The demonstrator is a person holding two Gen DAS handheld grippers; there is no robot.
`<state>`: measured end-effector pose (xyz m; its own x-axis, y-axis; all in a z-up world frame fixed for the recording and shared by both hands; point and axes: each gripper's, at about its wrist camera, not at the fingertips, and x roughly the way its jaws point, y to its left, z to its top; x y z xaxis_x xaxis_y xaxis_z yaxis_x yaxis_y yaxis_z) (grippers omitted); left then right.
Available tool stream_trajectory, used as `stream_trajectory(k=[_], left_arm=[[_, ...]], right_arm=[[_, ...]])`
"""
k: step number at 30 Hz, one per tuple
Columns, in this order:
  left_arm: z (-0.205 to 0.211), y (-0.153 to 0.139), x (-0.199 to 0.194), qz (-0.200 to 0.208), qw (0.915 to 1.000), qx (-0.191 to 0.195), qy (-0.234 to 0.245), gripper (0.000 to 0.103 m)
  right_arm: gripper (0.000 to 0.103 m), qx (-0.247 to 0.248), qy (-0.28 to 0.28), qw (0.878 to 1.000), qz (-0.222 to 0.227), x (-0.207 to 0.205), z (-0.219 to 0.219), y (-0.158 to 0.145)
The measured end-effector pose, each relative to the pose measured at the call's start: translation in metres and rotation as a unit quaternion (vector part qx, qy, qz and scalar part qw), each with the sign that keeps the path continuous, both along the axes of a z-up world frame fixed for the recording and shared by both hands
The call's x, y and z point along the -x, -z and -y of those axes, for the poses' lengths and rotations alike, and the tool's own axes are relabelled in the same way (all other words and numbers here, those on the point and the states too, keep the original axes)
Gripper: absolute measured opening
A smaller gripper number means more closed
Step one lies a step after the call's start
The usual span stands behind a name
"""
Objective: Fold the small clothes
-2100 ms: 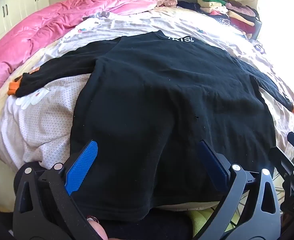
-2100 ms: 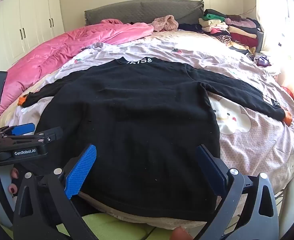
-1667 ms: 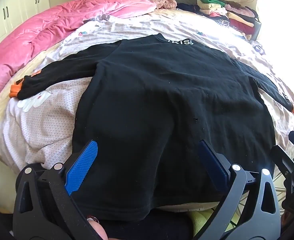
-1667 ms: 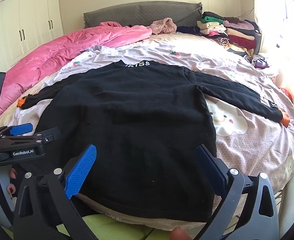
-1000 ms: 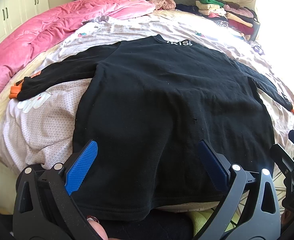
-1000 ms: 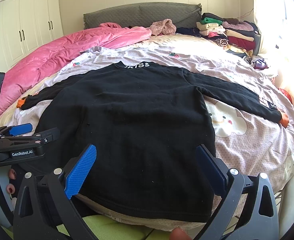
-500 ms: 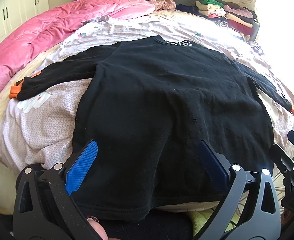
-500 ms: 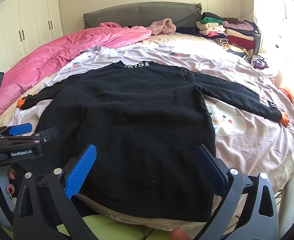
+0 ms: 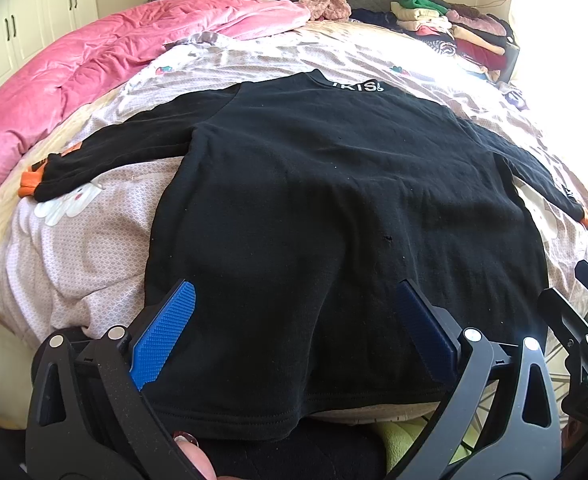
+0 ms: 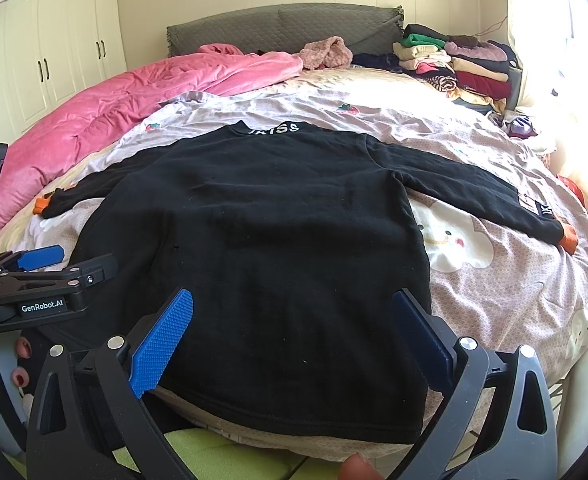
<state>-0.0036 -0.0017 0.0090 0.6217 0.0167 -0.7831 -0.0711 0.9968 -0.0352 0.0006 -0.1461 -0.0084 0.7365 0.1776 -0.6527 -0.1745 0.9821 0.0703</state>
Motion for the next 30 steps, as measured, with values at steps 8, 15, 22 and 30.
stream_trajectory(k=[8,15,22,30], left_arm=[[0.002,0.0,0.0,-0.002,1.0,0.001,0.001,0.094],[0.004,-0.005,-0.007,0.003,1.0,0.001,0.004,0.094],[0.002,-0.01,-0.02,0.002,0.9999,0.009,0.009,0.094],[0.005,-0.026,-0.043,0.012,0.9998,0.01,0.016,0.094]], right_arm=[[0.099,0.0,0.009,1.0,0.002,0.001,0.004,-0.002],[0.099,0.002,0.016,1.0,0.004,-0.005,0.011,-0.006],[0.099,0.003,0.037,0.999,0.01,-0.016,0.027,-0.014],[0.099,-0.006,0.051,0.998,0.025,-0.036,0.048,-0.029]])
